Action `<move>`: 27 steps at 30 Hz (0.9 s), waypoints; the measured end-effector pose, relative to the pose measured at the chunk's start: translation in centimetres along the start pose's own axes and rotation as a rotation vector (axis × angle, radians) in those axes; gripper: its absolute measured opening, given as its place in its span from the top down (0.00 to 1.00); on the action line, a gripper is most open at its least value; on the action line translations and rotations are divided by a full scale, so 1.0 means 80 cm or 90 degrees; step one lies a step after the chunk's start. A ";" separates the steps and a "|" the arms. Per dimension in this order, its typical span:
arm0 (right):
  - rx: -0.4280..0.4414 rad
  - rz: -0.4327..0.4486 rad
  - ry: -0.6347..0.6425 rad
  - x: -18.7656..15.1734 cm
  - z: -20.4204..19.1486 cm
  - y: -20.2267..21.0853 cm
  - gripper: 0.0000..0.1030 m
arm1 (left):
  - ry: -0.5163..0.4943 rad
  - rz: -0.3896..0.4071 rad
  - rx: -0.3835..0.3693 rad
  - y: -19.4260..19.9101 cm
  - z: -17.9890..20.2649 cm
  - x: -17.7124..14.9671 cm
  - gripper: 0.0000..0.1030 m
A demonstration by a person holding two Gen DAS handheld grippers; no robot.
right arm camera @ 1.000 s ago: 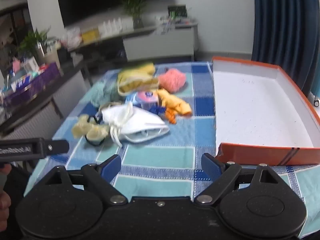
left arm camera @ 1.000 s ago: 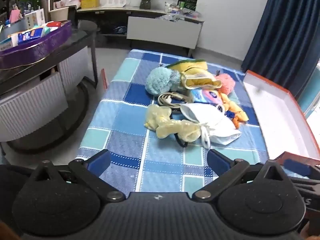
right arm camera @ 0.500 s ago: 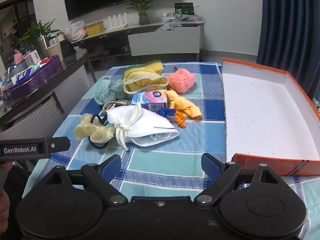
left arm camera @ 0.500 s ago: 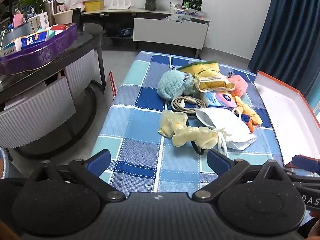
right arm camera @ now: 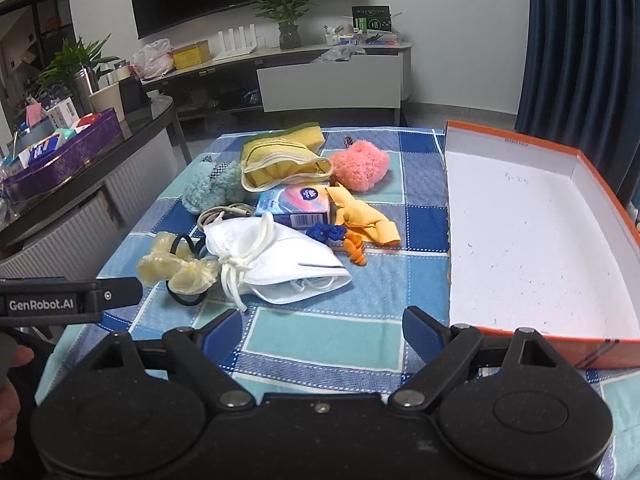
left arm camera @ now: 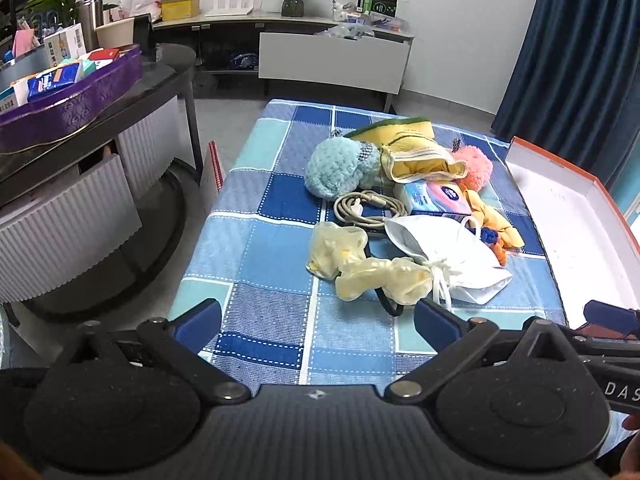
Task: Organize soft objects
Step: 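Move both tools toward the pile of soft items on the tablecloth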
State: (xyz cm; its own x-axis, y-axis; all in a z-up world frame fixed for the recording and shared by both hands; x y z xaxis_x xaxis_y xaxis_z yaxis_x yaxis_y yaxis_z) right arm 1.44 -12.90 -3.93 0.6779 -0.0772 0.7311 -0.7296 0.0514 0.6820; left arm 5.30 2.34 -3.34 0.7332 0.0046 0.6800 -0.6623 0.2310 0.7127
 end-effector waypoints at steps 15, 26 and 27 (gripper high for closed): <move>-0.004 -0.011 0.003 -0.001 -0.001 -0.012 0.01 | -0.001 -0.014 0.001 -0.014 0.004 0.000 0.00; -0.008 -0.018 0.005 -0.001 -0.001 -0.023 0.01 | -0.004 -0.022 0.002 -0.024 0.005 -0.002 0.00; -0.007 -0.020 0.006 -0.001 -0.001 -0.024 0.01 | -0.004 -0.023 0.001 -0.025 0.006 -0.002 0.00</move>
State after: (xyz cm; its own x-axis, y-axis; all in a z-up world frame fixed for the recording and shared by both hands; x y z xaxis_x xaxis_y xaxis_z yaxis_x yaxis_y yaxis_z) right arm 2.82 -12.93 -5.33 0.7012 -0.0692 0.7096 -0.7070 0.0605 0.7046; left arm 6.41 1.42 -4.79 0.7558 -0.0097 0.6548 -0.6357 0.2290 0.7372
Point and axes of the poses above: each gripper's, at about its wrist camera, not at the fingertips, and y roughly against the way its jaws point, z to its right, x to its top, the point moved 2 cm from there along -y, roughly the way its jaws point, and after that the axes turned 7 degrees about -x, right-handed, at the moved point
